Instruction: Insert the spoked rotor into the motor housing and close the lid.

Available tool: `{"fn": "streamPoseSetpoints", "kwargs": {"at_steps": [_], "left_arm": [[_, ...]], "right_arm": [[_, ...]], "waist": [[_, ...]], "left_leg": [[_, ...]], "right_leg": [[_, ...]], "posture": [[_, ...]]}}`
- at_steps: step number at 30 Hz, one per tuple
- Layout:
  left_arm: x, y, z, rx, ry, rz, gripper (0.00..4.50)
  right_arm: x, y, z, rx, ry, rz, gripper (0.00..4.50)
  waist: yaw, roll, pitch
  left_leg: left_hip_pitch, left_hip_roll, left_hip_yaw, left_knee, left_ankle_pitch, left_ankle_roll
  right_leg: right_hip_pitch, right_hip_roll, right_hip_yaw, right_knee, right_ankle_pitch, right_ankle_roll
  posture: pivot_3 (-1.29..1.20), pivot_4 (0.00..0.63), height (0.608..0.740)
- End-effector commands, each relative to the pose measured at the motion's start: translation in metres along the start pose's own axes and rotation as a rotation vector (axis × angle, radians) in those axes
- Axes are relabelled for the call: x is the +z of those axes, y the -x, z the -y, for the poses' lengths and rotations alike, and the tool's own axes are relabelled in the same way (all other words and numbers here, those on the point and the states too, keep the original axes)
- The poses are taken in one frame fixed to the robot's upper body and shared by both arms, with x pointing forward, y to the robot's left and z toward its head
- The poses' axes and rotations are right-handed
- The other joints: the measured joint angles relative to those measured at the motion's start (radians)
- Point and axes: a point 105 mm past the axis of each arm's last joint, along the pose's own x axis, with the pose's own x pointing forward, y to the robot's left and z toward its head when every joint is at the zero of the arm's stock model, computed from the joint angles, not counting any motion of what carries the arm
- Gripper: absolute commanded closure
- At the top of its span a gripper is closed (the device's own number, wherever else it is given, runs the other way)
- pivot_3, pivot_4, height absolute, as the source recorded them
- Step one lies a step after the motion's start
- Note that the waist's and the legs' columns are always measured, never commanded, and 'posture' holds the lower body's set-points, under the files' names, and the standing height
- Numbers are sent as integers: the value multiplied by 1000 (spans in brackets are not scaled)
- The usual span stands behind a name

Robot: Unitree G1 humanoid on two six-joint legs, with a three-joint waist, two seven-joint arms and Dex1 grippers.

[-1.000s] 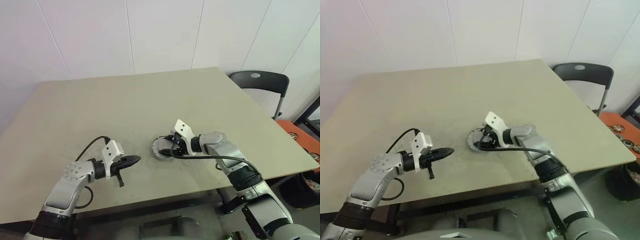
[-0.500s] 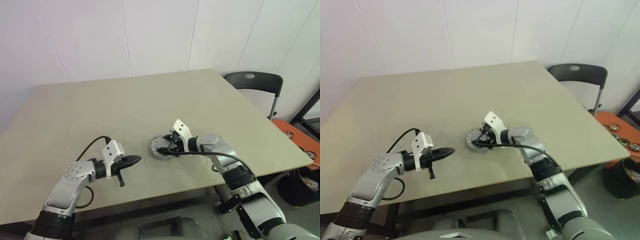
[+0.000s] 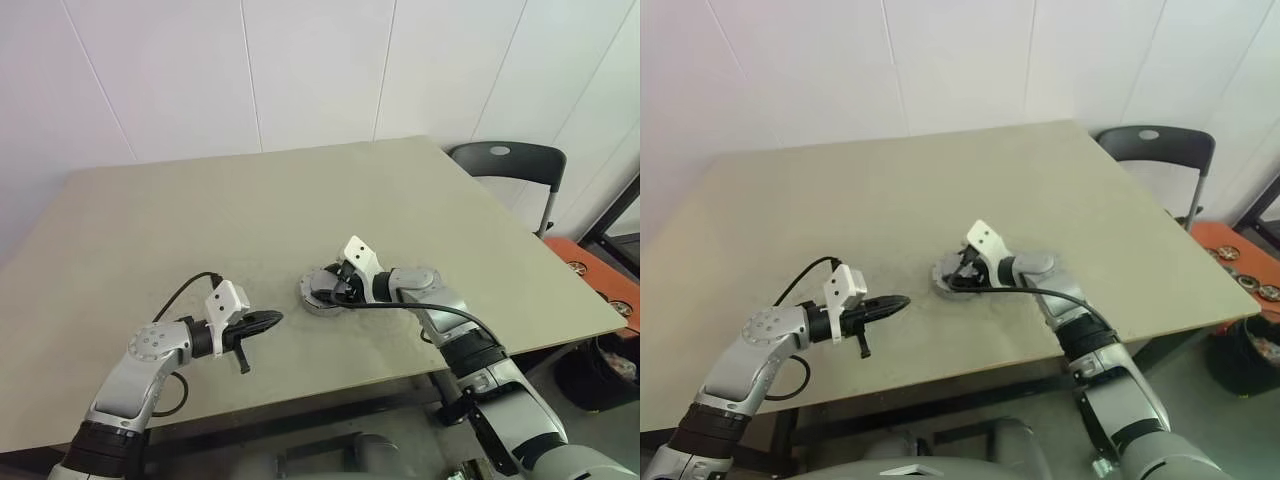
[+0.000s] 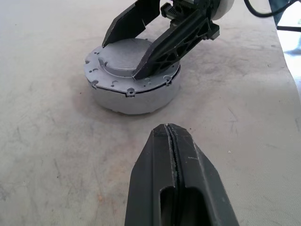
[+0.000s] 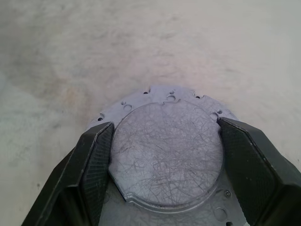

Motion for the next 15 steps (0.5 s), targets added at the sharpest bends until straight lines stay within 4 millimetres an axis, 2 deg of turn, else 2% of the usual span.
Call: {"fn": "streamPoseSetpoints", "kwargs": {"at_steps": [1,6,10,15], "left_arm": [[11,0,-3,1,-45,23,4500],[12,-1,-3,-2,-45,26,4500],[12,-2,-3,-3,-46,27,4500],[12,-3,-3,1,-48,26,4500]], "right_arm": [[-29,1,-2,-11,-44,-123,1374],[-25,-2,10,-103,-96,-87,1374],[-22,-5,-9,-10,-168,-58,1374],[-24,-8,-9,-24,-174,-55,1374]], "waist": [[0,0,0],[-6,-3,-2],[-3,-3,-2],[-5,-3,-2]], "left_leg": [[0,0,0,-1,0,0],[0,-1,3,-11,0,0],[1,0,2,-12,0,0],[1,0,0,-13,0,0]], "right_leg": [[0,0,0,-1,0,0],[3,0,1,-8,0,0],[2,2,1,-6,1,-1],[2,2,0,-8,0,0]], "posture": [[0,0,740],[0,0,740],[0,0,740],[0,0,740]]}}
